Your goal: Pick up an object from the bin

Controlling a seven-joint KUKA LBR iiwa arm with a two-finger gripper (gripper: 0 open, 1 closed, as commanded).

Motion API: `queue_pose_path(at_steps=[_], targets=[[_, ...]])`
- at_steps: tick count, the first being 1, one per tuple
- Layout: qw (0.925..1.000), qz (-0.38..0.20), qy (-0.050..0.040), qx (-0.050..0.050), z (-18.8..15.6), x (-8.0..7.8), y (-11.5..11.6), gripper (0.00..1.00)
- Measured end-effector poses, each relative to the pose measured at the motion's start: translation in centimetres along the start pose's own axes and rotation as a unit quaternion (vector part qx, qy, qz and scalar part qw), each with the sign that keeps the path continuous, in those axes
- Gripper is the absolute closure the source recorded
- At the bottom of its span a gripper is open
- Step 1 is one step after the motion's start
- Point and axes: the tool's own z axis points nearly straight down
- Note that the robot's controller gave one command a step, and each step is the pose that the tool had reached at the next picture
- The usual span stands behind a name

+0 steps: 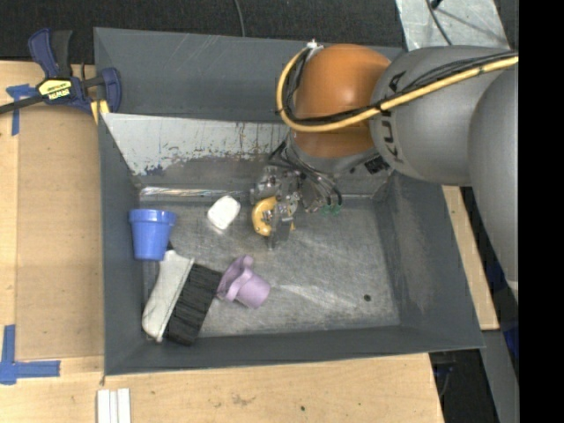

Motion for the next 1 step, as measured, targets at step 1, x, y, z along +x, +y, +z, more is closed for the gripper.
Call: queue_pose_path(at_steps=[1], targets=[[0.9981,0.061,-0.0022,0.000,-14.45,0.33,1.51,1.00]])
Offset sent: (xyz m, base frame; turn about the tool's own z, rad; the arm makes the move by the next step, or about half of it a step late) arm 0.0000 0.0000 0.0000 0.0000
